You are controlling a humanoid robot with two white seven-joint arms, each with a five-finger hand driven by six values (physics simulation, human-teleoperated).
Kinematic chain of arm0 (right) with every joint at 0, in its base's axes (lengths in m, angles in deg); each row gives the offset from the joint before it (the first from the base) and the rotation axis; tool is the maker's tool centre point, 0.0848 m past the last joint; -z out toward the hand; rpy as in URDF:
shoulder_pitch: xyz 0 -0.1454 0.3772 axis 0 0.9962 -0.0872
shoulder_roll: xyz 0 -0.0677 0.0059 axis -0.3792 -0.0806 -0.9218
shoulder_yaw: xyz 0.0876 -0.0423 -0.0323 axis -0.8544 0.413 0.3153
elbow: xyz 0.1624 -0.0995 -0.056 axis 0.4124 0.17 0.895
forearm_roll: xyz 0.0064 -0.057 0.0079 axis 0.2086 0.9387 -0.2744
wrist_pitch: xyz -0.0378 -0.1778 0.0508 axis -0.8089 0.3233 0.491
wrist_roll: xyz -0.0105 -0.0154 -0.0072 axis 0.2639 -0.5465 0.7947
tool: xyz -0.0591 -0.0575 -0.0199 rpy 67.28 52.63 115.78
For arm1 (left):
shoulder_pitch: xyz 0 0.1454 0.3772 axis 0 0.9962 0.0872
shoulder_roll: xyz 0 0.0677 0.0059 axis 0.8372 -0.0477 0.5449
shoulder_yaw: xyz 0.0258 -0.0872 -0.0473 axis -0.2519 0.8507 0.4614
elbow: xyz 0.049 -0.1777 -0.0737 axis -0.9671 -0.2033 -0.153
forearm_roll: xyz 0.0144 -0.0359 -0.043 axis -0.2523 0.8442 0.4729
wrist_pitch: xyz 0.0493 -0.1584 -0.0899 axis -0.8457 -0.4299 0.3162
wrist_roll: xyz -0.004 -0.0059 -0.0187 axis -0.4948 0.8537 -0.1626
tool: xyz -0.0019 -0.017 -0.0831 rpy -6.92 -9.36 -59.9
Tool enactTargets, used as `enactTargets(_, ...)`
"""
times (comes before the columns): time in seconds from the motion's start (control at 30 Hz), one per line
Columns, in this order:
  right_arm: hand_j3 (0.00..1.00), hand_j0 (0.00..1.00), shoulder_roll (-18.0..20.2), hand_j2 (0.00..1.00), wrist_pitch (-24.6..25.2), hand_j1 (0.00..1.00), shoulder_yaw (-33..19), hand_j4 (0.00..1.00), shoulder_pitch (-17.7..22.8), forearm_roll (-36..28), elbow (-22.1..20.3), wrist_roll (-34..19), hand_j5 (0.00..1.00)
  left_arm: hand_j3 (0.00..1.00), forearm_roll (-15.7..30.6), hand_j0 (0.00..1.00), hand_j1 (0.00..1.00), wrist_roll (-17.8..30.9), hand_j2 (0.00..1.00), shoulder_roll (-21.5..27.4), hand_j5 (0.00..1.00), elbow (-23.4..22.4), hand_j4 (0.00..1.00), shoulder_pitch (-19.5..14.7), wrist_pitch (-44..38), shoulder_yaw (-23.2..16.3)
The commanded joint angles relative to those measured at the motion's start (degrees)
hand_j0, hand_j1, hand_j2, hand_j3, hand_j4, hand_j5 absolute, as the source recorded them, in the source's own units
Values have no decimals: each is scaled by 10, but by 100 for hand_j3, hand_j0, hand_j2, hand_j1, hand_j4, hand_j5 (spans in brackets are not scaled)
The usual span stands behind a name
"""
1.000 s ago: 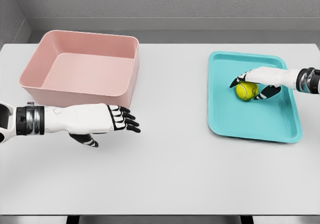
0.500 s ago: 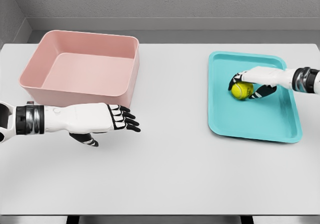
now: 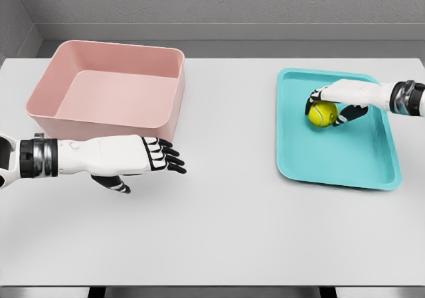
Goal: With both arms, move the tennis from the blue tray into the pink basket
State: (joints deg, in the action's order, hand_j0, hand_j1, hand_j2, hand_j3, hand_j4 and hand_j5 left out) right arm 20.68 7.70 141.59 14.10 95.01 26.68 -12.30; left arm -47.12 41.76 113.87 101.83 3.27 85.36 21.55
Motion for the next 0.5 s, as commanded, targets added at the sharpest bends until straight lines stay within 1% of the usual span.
enactTargets(0.0, 54, 54, 1, 54, -2, 54, -1, 54, -1, -4, -10, 0, 54, 100, 4, 100, 100, 0, 100, 0, 100, 0, 100, 0, -1, 1)
enactTargets(0.07, 53, 53, 2, 53, -2, 53, -1, 53, -4, -4, -12, -2, 53, 100, 4, 100, 100, 0, 100, 1, 100, 0, 100, -4, -1, 1)
enactTargets(0.1, 53, 53, 3, 53, -2, 53, -1, 53, -4, -4, -23, -2, 53, 100, 4, 100, 100, 0, 100, 1, 100, 0, 100, -4, -1, 1)
enactTargets(0.17, 53, 53, 3, 53, -2, 53, -1, 53, -4, -4, -29, -2, 53, 100, 4, 100, 100, 0, 100, 1, 100, 0, 100, -5, -1, 1)
enactTargets(0.23, 53, 53, 7, 53, -2, 53, -1, 53, -5, -5, -49, -2, 53, 100, 4, 100, 100, 0, 100, 1, 100, 0, 100, -4, -1, 1)
enactTargets(0.4, 53, 53, 7, 53, -2, 53, -1, 53, -7, -5, -78, -3, 53, 100, 4, 100, 100, 0, 100, 1, 100, 0, 100, -5, -1, 1)
enactTargets(0.47, 53, 53, 8, 53, -2, 53, -1, 53, -7, -5, -98, -3, 53, 100, 4, 100, 100, 0, 100, 1, 100, 0, 100, -5, -1, 1)
